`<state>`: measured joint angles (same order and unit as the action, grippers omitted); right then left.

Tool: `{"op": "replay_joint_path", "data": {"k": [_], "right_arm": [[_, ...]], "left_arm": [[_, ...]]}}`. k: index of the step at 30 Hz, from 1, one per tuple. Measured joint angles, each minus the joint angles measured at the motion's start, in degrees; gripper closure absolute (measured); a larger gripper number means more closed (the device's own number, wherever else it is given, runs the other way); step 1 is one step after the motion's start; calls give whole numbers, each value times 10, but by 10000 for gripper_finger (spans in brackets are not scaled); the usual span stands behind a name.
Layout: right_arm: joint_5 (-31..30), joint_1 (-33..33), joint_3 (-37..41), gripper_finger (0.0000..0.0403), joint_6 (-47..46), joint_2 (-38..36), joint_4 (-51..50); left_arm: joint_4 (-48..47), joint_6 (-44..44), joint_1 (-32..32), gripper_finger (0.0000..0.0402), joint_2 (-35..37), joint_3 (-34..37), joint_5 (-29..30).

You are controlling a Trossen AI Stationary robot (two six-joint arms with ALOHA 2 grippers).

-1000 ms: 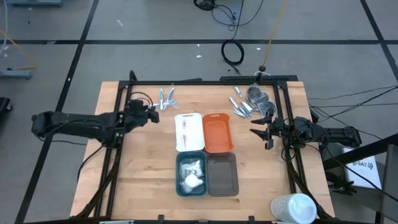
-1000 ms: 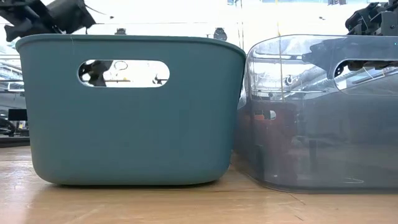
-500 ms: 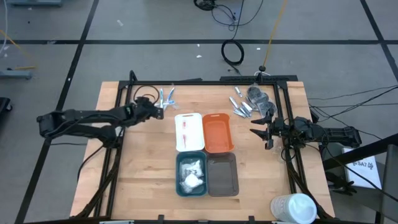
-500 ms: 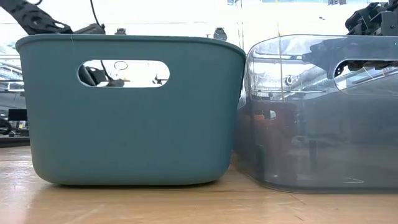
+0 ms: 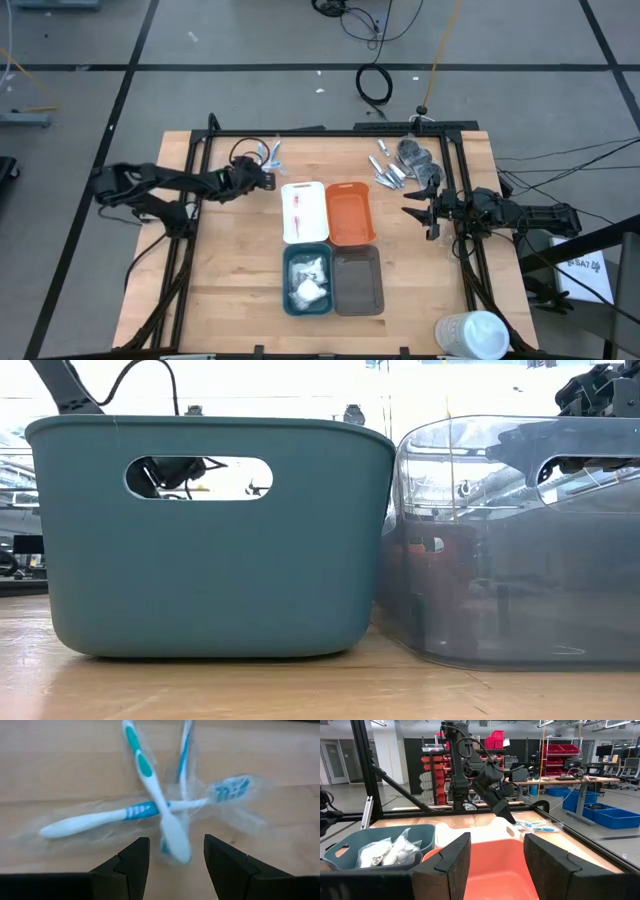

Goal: Pick & Place Travel size toiletries
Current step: Put the green toothbrush into the white bin

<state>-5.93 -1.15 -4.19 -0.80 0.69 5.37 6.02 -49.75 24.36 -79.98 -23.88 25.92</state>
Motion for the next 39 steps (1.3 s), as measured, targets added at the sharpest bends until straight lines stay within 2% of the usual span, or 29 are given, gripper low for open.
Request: {"op": "replay_joint_path", "data": {"k": [14, 17, 30, 39], "right_arm": [[0, 0, 0, 231, 0, 0, 0], [0, 0, 0, 230, 0, 0, 0], [0, 0, 0, 231, 0, 0, 0], [0, 0, 0, 229, 0, 0, 0]], "left_arm": [[16, 18, 0, 221, -14, 0, 26], [16, 18, 0, 242, -14, 0, 34], [18, 39, -1, 391, -14, 0, 42], [17, 53, -13, 395, -11, 0, 65]]}}
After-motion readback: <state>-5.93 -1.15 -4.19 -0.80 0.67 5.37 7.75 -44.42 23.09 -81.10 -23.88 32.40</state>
